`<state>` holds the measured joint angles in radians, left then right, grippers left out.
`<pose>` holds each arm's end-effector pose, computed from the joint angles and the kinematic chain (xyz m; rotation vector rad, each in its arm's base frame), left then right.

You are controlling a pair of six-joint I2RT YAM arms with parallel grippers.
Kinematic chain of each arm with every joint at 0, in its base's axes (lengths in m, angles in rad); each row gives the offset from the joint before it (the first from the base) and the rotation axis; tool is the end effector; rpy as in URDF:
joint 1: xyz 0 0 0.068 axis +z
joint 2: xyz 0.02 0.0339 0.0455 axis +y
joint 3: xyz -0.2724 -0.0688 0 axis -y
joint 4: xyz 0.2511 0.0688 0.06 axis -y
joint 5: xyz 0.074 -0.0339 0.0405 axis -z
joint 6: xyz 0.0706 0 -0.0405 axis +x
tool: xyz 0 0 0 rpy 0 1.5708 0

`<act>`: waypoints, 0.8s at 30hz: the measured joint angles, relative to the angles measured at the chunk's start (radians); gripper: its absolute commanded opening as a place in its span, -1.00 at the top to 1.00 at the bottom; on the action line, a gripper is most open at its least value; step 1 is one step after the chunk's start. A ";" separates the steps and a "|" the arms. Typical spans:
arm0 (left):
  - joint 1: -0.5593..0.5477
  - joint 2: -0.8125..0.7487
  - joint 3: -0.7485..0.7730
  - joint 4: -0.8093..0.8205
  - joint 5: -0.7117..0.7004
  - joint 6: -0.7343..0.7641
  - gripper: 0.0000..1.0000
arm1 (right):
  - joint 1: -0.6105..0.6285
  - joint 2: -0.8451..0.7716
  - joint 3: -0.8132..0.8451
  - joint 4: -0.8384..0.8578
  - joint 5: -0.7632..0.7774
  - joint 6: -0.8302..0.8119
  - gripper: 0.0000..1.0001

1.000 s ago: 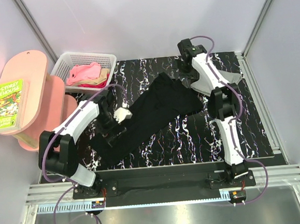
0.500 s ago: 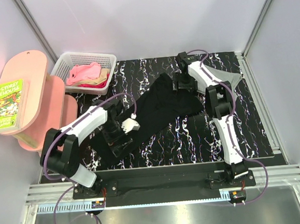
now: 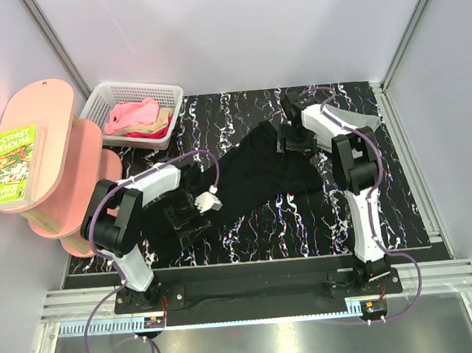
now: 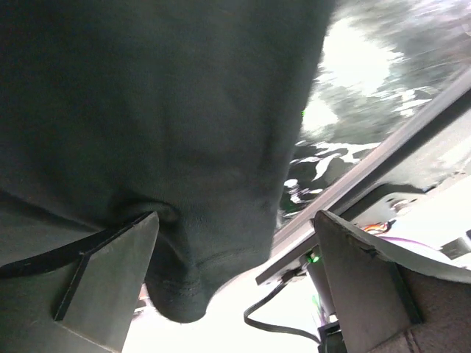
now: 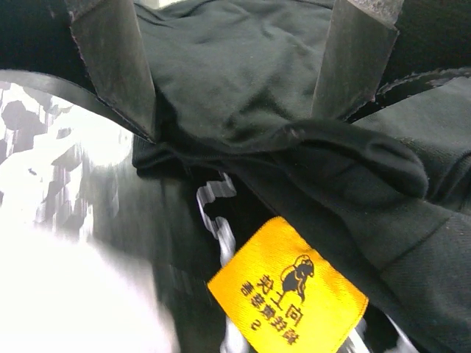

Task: Fold and stack the t-shirts
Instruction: Fold the tshirt

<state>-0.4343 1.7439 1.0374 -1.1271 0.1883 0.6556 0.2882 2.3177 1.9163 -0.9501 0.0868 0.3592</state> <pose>0.2300 -0.1212 0.1260 -1.4648 -2.4859 0.3129 0.4725 0.1337 0.1296 0.1170 2.9039 -0.0179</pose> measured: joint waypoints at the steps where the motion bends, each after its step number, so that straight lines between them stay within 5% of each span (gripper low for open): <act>1: 0.021 0.006 0.005 -0.004 -0.007 0.003 -0.98 | 0.000 -0.027 -0.047 0.013 0.000 0.007 -0.74; 10: 0.243 0.013 0.010 0.009 -0.104 0.087 -0.98 | 0.045 -0.340 -0.544 0.101 -0.038 0.101 -0.76; 13: 0.273 0.018 0.010 0.013 -0.147 0.107 -0.98 | 0.105 -0.447 -0.691 0.105 -0.046 0.147 -0.96; 22: 0.275 0.023 0.015 0.012 -0.185 0.114 -0.98 | 0.175 -0.552 -0.714 0.062 0.011 0.176 -0.99; 24: 0.270 0.023 0.016 0.012 -0.186 0.114 -0.98 | 0.174 -0.551 -0.674 0.062 0.034 0.163 -0.85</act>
<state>-0.1638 1.7672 1.0531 -1.1152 0.0025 0.7700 0.4625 1.7664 1.2419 -0.8883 0.1211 0.5217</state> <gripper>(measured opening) 0.987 0.993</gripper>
